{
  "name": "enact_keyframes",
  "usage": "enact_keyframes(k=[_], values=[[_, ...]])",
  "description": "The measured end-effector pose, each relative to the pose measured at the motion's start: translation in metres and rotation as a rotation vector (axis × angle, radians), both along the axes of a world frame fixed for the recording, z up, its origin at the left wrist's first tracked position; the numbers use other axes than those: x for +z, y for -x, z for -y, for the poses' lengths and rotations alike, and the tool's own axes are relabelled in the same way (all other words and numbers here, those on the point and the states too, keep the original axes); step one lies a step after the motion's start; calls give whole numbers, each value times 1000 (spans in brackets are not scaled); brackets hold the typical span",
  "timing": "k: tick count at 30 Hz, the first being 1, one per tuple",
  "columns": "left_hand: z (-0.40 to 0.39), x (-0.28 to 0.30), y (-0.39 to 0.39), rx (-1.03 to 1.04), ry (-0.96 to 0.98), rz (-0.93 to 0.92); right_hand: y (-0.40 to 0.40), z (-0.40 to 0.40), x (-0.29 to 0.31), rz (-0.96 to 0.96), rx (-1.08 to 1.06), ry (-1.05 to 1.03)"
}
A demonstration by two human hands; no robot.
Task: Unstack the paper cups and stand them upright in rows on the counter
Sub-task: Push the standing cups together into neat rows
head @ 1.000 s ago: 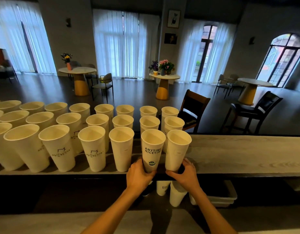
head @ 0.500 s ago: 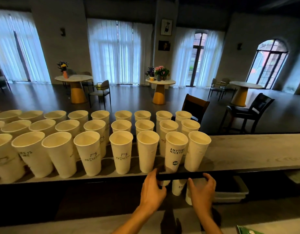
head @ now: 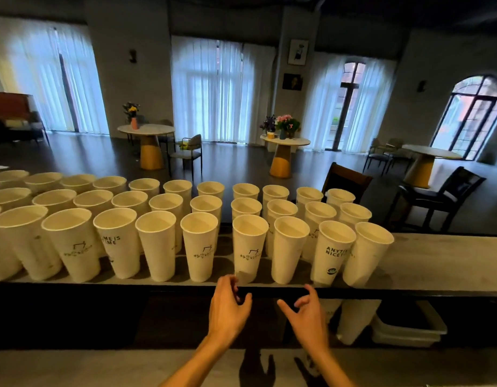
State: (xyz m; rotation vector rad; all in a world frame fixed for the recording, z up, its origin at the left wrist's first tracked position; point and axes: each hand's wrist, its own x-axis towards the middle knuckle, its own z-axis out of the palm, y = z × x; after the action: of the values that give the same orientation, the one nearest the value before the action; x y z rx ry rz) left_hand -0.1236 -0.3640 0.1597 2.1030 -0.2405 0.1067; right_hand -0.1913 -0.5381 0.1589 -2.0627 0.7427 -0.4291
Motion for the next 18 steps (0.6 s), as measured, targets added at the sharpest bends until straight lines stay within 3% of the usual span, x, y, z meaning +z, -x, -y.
enact_keyframes(k=[11,18], values=[[15,25,-36,71,-183,-62,-42,10,28,-248,-41,141],[17,24,-49,56,-193,-23,-59,12,30,-220,-37,113]])
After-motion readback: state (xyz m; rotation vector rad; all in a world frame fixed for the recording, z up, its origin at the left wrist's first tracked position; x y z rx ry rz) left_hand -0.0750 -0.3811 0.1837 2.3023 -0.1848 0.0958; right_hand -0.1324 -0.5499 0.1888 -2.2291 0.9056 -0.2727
